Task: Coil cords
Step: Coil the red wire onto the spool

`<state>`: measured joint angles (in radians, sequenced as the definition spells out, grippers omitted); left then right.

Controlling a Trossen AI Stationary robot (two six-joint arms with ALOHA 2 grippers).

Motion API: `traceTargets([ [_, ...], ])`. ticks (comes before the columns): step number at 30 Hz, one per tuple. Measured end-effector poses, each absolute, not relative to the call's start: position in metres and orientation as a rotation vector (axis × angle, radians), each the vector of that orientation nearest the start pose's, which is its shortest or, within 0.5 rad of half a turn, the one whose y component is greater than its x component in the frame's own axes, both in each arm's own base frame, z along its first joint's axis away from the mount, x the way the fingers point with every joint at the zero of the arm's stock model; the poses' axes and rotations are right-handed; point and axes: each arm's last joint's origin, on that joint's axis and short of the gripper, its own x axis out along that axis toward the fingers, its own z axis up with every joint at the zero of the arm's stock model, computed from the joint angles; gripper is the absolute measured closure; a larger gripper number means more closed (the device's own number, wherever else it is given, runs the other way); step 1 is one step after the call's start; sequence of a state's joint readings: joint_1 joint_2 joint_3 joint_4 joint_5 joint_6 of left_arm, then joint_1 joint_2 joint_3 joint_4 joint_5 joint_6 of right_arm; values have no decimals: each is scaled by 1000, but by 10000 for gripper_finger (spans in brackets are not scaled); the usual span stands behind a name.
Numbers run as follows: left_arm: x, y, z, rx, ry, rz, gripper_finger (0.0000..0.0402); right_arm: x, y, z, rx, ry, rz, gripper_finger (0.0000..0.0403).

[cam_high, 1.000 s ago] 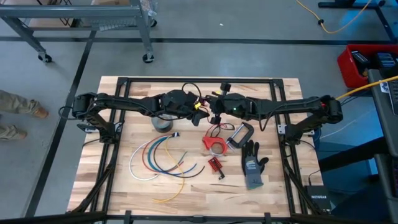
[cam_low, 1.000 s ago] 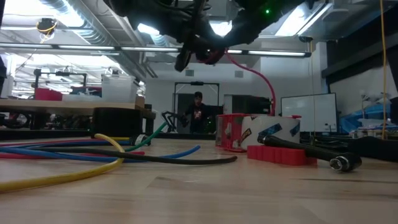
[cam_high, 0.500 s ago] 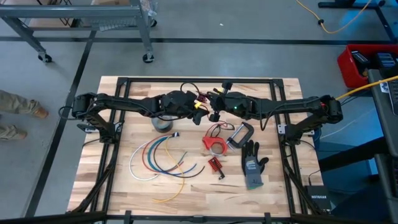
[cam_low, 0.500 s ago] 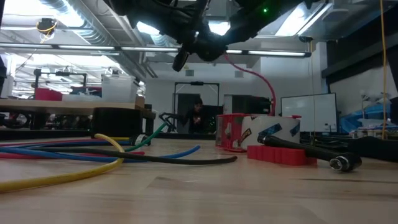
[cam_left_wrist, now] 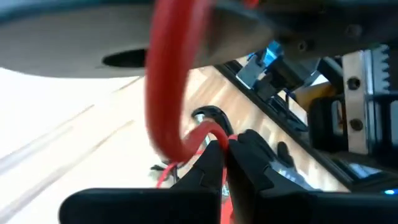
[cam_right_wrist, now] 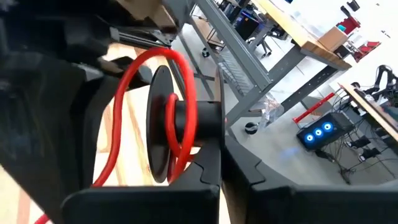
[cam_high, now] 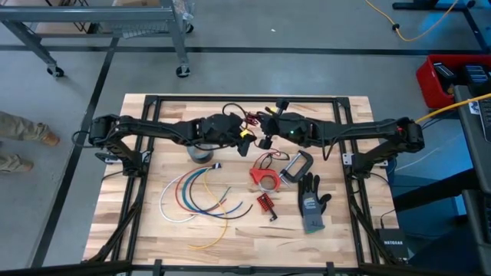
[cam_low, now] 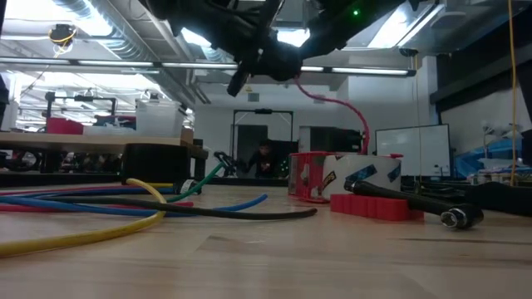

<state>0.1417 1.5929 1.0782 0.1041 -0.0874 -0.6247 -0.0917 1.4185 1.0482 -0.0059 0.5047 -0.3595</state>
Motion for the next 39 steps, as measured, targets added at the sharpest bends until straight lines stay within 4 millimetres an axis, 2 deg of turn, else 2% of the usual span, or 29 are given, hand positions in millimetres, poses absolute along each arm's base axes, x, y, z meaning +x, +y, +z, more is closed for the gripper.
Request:
traceTargets([
  [10,338,57,279,-521,299,436,401,292,-38,320,-299,405,-422,400],
  [24,332,61,275,-531,368,476,401,287,-31,323,-210,386,-215,400],
  [30,333,56,274,-553,374,464,401,287,-33,328,-196,344,-298,400],
  [39,339,51,274,-592,330,442,401,292,-36,344,-170,157,-391,400],
])
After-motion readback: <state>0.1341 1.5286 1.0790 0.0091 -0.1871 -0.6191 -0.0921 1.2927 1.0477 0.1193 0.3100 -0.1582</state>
